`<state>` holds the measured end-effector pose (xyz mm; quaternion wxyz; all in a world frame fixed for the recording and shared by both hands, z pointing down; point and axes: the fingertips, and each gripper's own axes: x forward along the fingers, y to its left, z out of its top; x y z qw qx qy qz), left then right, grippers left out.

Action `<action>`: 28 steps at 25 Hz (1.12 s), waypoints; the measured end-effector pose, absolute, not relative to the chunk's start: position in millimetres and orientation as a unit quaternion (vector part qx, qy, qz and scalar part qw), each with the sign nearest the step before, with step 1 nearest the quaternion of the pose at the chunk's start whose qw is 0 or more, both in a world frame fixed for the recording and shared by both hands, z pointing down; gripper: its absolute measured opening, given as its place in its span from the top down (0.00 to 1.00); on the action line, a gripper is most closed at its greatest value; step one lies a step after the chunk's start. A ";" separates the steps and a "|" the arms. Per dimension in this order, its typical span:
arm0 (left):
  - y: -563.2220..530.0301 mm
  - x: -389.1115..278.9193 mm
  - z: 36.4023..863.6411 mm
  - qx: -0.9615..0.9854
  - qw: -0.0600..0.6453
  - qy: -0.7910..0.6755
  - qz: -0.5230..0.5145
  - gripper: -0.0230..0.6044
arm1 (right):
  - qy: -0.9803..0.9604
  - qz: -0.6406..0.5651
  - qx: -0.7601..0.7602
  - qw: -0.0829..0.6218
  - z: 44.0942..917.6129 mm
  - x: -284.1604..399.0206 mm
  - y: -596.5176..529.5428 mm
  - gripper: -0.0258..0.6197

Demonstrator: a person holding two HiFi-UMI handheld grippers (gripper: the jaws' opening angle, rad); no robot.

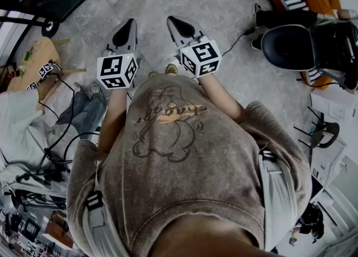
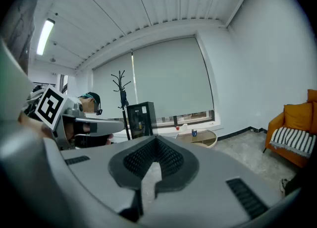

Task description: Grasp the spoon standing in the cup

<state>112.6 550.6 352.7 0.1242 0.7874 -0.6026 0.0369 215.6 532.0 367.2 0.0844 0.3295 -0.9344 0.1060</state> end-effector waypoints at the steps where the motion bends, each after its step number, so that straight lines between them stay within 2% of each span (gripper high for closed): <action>1: 551.5 112.4 353.4 0.788 0.125 -0.601 0.037 0.94 | -0.934 0.107 0.331 0.085 367.8 215.7 532.7 0.93; 28: 549.2 62.9 374.1 0.796 0.137 -0.589 0.032 0.94 | -0.927 0.116 0.348 0.075 381.6 174.4 528.5 0.93</action>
